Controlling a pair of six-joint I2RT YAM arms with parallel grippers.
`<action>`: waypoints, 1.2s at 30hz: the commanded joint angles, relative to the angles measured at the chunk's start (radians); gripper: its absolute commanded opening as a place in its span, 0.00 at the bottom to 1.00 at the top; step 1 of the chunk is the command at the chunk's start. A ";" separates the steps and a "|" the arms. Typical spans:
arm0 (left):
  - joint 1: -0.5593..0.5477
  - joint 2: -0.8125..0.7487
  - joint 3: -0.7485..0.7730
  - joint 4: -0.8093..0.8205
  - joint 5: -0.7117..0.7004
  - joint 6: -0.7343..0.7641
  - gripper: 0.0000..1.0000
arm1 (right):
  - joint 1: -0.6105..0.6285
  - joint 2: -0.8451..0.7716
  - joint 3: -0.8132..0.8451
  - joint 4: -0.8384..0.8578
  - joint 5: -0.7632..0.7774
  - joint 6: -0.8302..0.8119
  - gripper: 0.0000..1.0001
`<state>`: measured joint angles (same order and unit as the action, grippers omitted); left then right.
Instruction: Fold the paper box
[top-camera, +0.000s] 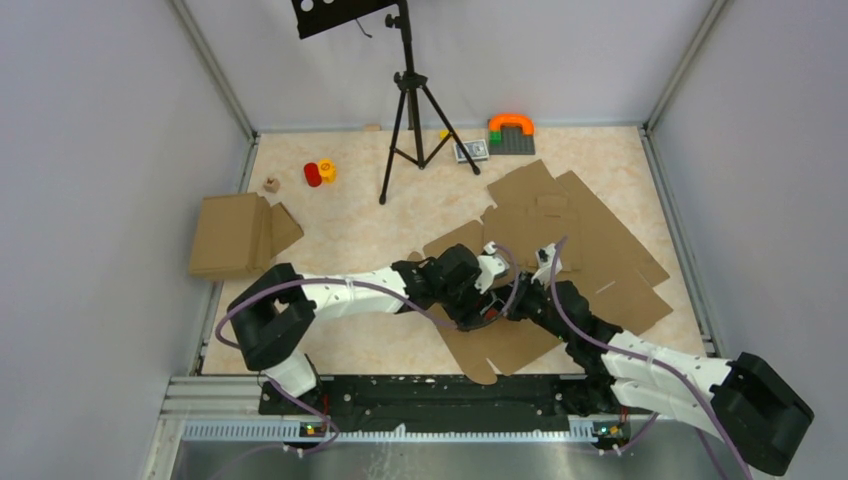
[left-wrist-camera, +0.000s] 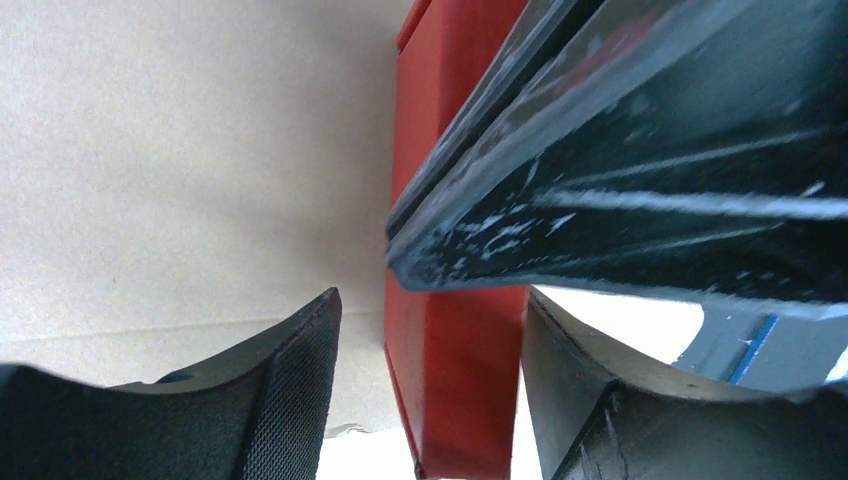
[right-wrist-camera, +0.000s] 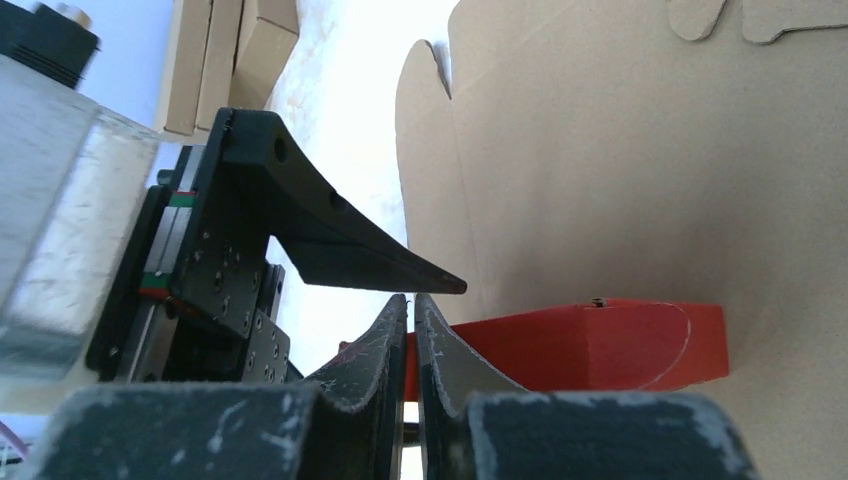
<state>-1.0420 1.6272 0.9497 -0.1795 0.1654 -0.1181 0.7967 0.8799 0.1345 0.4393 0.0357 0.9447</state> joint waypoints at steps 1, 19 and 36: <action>-0.022 0.042 0.102 -0.079 -0.016 -0.002 0.65 | 0.007 0.039 -0.045 -0.096 0.038 -0.020 0.07; -0.029 0.076 0.040 0.031 -0.059 -0.028 0.47 | 0.008 0.043 -0.028 -0.100 0.036 -0.021 0.06; -0.029 0.125 0.180 -0.133 -0.012 0.003 0.56 | 0.007 0.035 -0.019 -0.118 0.036 -0.032 0.06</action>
<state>-1.0676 1.7199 1.0897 -0.3210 0.1398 -0.1268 0.7967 0.8951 0.1291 0.4667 0.0574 0.9459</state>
